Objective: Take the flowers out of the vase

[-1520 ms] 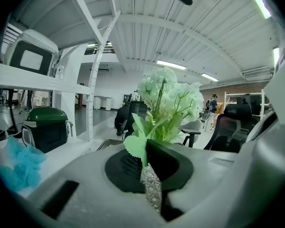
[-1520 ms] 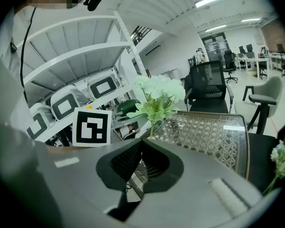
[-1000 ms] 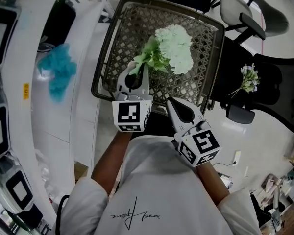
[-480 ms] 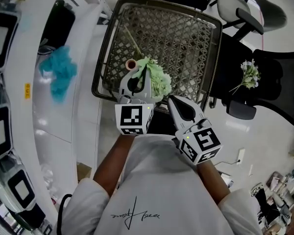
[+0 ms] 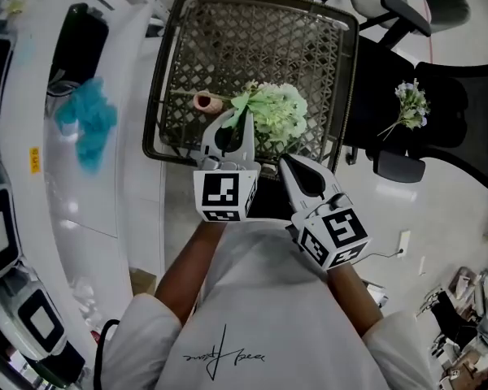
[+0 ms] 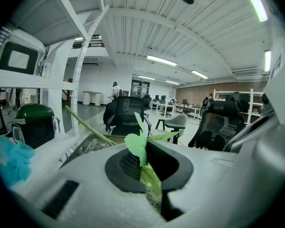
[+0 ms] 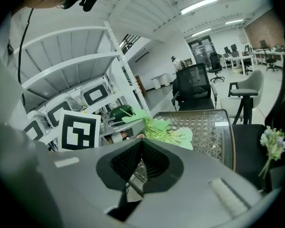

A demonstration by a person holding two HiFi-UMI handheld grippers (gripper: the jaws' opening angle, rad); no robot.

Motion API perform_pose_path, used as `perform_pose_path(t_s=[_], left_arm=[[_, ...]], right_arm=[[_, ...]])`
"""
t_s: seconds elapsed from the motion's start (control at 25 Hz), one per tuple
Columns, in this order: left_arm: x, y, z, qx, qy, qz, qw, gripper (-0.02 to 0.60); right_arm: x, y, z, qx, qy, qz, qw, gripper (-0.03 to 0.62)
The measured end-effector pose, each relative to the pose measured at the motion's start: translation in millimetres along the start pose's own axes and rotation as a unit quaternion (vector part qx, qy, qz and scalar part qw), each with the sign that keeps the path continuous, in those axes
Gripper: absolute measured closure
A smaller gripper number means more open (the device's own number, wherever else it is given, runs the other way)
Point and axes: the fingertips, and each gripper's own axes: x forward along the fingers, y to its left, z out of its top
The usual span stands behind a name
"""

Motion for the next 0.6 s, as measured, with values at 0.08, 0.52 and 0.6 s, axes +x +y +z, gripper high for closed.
perform_pose_path(t_s=[0.08, 0.52, 0.6], left_arm=[[5, -5, -8, -0.006, 0.009, -0.005, 0.9999, 0.575], [30, -29, -37, -0.011, 0.037, -0.032, 0.9987, 0.576], [34, -32, -41, -0.012, 0.041, -0.036, 0.9984, 0.575]], right_arm=[[-3, -6, -3, 0.005, 0.0, -0.007, 1.0, 0.589], [-15, -30, -16, 0.025, 0.009, -0.038, 0.999, 0.589], [-15, -32, -19, 0.027, 0.013, -0.041, 0.999, 0.589]])
